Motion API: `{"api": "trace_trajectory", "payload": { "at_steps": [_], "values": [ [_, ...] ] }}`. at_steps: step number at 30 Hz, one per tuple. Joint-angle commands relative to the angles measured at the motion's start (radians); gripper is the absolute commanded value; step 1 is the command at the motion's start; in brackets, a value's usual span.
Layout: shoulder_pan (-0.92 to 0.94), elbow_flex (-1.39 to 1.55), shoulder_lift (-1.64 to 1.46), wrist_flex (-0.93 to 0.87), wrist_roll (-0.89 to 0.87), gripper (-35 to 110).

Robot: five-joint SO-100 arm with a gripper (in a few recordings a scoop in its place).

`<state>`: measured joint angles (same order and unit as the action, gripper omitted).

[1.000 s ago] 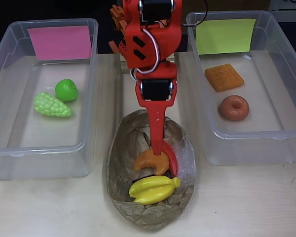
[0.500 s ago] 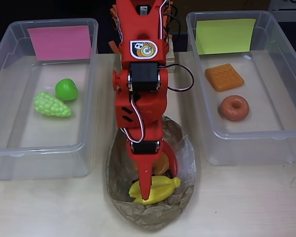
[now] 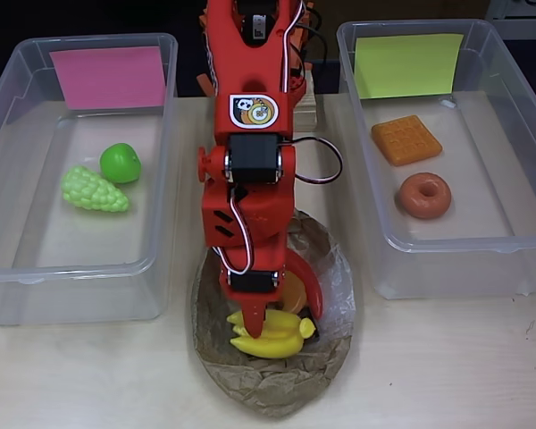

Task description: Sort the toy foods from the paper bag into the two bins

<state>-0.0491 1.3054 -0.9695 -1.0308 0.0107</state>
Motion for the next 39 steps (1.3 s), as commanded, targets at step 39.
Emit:
{"api": "trace_trajectory", "payload": {
  "at_steps": [39],
  "values": [
    [0.683,0.779,-1.529,-0.485,-0.528,0]
  ]
}}
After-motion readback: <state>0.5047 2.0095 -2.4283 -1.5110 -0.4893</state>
